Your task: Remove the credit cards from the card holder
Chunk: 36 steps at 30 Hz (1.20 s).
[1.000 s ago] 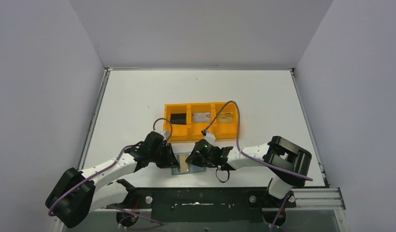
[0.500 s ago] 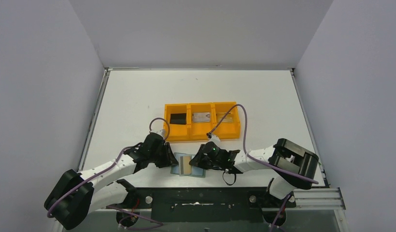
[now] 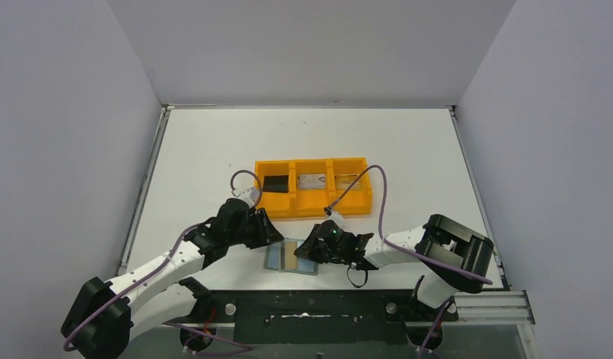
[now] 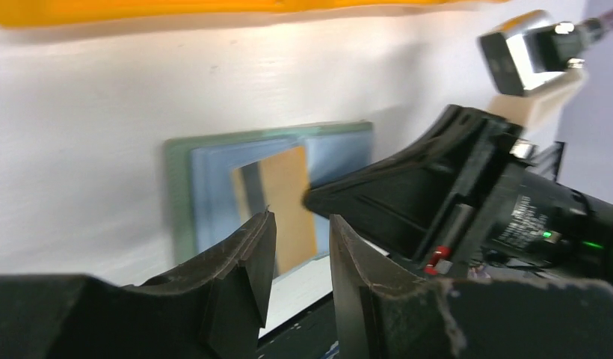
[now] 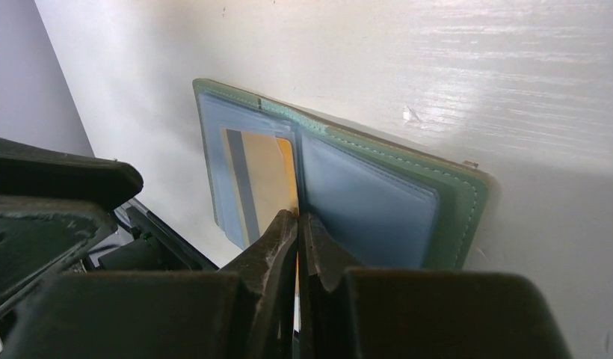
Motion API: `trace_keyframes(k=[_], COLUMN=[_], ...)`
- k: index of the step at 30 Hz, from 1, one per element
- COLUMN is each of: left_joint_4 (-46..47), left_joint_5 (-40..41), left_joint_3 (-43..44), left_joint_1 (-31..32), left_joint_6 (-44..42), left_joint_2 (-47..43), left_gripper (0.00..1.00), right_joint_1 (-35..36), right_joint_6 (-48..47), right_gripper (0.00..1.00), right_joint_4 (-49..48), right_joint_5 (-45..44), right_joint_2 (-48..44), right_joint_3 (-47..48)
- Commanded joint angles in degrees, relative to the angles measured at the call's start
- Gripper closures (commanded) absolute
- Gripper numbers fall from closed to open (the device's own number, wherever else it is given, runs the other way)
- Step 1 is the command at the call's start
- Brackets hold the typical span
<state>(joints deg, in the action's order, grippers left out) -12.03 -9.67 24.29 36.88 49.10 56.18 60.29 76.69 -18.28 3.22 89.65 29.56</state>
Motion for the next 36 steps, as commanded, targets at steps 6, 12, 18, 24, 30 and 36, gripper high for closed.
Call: trace_keyframes(k=[6, 12, 18, 24, 30, 36], left_joint_4=[12.4, 0.5, -2.0, -2.4, -4.4, 1.3], left_joint_5=[-8.4, 2.5, 4.6, 4.6, 6.8, 1.5], left_joint_3=[-1.0, 0.5, 0.3, 0.1, 1.9, 5.4], left_joint_1=[3.2, 4.1, 4.1, 4.2, 4.6, 4.8], left_joint_6=[1.8, 1.9, 0.8, 0.1, 1.0, 1.2], left_joint_2=[8.7, 10.5, 12.7, 14.5, 9.6, 3.0], left_gripper=[0.69, 0.74, 0.75, 0.78, 0.79, 0.73], right_joint_1=[-0.5, -0.7, -2.5, -2.9, -2.8, -2.8], right_joint_6=[1.2, 0.8, 2.5, 2.3, 1.9, 2.9], right_gripper=[1.0, 1.0, 1.0, 1.0, 1.0, 1.0], right_joint_4=[0.3, 0.1, -7.3, -6.0, -3.8, -3.6], right_joint_5=[-1.7, -1.8, 2.2, 1.7, 1.2, 1.1], right_joint_2=[1.1, 0.0, -1.6, -3.6, -3.8, -1.2], right_joint_3=[0.2, -0.1, -3.1, -3.9, -3.7, -3.0])
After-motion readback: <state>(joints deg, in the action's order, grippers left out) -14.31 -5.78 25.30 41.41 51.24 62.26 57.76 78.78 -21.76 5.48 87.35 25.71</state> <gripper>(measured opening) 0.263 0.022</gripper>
